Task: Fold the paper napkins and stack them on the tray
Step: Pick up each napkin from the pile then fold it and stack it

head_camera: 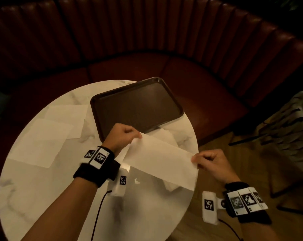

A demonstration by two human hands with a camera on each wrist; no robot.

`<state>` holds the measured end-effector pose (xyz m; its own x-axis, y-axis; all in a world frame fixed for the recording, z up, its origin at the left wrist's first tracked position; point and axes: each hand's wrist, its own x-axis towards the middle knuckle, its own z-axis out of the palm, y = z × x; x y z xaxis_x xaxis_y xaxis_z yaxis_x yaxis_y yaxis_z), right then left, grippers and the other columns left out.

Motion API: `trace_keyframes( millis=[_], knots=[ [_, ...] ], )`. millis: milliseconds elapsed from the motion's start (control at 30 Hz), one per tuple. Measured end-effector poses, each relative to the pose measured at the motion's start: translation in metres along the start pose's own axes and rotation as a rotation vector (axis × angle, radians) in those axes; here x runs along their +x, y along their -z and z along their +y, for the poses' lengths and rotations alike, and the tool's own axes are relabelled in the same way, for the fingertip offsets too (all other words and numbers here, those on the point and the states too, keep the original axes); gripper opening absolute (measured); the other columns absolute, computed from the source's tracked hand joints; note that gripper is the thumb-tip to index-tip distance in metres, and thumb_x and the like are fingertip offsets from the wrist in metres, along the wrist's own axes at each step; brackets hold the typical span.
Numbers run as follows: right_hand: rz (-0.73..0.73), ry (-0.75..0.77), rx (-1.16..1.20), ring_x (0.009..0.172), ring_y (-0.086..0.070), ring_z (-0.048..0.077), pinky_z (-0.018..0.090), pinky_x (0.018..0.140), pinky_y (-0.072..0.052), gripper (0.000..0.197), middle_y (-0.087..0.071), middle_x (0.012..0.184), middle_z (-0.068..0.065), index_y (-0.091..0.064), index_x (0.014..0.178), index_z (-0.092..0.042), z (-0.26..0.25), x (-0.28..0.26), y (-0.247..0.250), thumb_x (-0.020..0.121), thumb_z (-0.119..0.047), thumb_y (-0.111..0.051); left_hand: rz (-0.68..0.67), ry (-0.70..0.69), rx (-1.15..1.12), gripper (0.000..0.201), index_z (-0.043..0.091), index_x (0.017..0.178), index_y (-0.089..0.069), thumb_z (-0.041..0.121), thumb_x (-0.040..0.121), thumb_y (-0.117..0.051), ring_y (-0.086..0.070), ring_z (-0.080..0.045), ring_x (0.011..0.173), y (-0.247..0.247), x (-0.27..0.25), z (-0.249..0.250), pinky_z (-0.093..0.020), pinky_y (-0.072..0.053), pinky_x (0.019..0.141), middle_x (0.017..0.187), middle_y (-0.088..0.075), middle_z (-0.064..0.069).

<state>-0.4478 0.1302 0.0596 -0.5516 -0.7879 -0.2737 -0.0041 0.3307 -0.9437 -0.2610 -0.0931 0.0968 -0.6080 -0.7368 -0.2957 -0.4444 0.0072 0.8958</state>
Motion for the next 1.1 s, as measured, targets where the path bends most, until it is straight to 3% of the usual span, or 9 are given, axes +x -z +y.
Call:
trace_keyframes(
  millis=[100, 233, 433, 600, 700, 867, 967, 1033, 1100],
  knots=[
    [0.12, -0.041, -0.068, 0.059, -0.063, 0.008, 0.021, 0.056, -0.054, 0.006, -0.071, 0.072, 0.009, -0.071, 0.071, -0.001, 0.017, -0.005, -0.009, 0.072, -0.002, -0.077, -0.076, -0.087, 0.353, 0.006, 0.013, 0.08, -0.075, 0.012, 0.074, -0.074, -0.065, -0.005, 0.071, -0.02, 0.022, -0.009, -0.019, -0.052, 0.071, 0.078, -0.072, -0.001],
    [0.198, -0.14, 0.017, 0.061, -0.063, 0.006, 0.019, 0.055, -0.055, 0.018, -0.069, 0.084, 0.007, -0.07, 0.072, -0.012, 0.041, -0.017, -0.032, 0.072, 0.005, -0.075, -0.025, -0.17, 0.514, 0.003, 0.01, 0.074, -0.075, 0.012, 0.073, -0.072, -0.065, -0.02, 0.078, -0.052, 0.047, -0.014, -0.028, -0.048, 0.084, 0.081, -0.072, -0.006],
    [0.269, -0.221, -0.26, 0.082, -0.056, 0.012, 0.008, 0.068, -0.043, 0.021, -0.061, 0.102, 0.0, -0.068, 0.104, -0.019, 0.084, -0.012, -0.058, 0.086, -0.01, -0.066, -0.03, -0.244, 0.573, 0.014, 0.003, 0.078, -0.074, -0.001, 0.079, -0.06, -0.061, -0.026, 0.096, -0.09, 0.075, -0.036, -0.013, -0.029, 0.077, 0.099, -0.068, -0.011],
    [0.294, -0.173, -0.576, 0.081, -0.048, 0.009, 0.023, 0.084, -0.043, 0.033, -0.045, 0.082, -0.013, -0.059, 0.125, -0.017, 0.101, -0.002, -0.061, 0.092, -0.02, -0.057, -0.135, -0.225, 0.584, 0.023, -0.003, 0.098, -0.065, -0.009, 0.084, -0.049, -0.049, -0.029, 0.113, -0.109, 0.09, -0.055, -0.027, -0.037, 0.091, 0.125, -0.05, -0.017],
    [0.244, -0.164, -0.692, 0.086, -0.045, 0.007, 0.014, 0.081, -0.033, 0.037, -0.052, 0.096, -0.004, -0.052, 0.132, -0.02, 0.103, -0.001, -0.059, 0.095, -0.025, -0.051, -0.229, -0.148, 0.656, 0.028, 0.004, 0.11, -0.061, -0.002, 0.087, -0.047, -0.042, -0.032, 0.123, -0.114, 0.092, -0.068, -0.032, -0.036, 0.1, 0.14, -0.034, -0.014],
    [0.223, -0.214, -0.8, 0.105, -0.054, 0.017, 0.023, 0.094, -0.041, 0.043, -0.058, 0.114, 0.007, -0.045, 0.138, -0.029, 0.102, -0.006, -0.066, 0.096, -0.036, -0.046, -0.395, 0.01, 0.924, 0.051, 0.037, 0.144, -0.021, 0.02, 0.097, -0.03, 0.004, -0.034, 0.143, -0.107, 0.082, -0.08, -0.061, -0.006, 0.109, 0.156, 0.005, -0.008],
    [0.225, -0.316, -0.89, 0.116, -0.048, 0.027, 0.034, 0.103, -0.039, 0.044, -0.043, 0.131, 0.016, -0.053, 0.132, -0.027, 0.086, -0.012, -0.07, 0.089, -0.036, -0.059, -0.36, -0.013, 0.912, 0.049, 0.041, 0.145, -0.012, 0.028, 0.099, -0.025, 0.01, -0.031, 0.144, -0.095, 0.07, -0.072, -0.064, -0.003, 0.108, 0.157, 0.01, -0.007],
    [0.365, -0.188, -0.952, 0.1, -0.055, 0.04, 0.045, 0.088, -0.048, 0.036, -0.048, 0.119, 0.027, -0.07, 0.111, -0.018, 0.066, -0.013, -0.07, 0.08, -0.036, -0.068, -0.307, -0.012, 0.832, 0.048, 0.044, 0.144, -0.012, 0.032, 0.099, -0.025, 0.006, -0.028, 0.145, -0.08, 0.056, -0.067, -0.063, -0.003, 0.109, 0.157, 0.009, -0.005],
    [0.431, -0.05, -1.052, 0.082, -0.058, 0.046, 0.053, 0.073, -0.051, 0.049, -0.055, 0.102, 0.031, -0.075, 0.094, -0.011, 0.036, -0.014, -0.076, 0.07, -0.049, -0.057, -0.216, -0.018, 0.714, 0.046, 0.047, 0.142, -0.014, 0.038, 0.099, -0.027, -0.003, -0.023, 0.145, -0.058, 0.035, -0.065, -0.06, -0.005, 0.11, 0.158, 0.002, -0.002]
  ],
)
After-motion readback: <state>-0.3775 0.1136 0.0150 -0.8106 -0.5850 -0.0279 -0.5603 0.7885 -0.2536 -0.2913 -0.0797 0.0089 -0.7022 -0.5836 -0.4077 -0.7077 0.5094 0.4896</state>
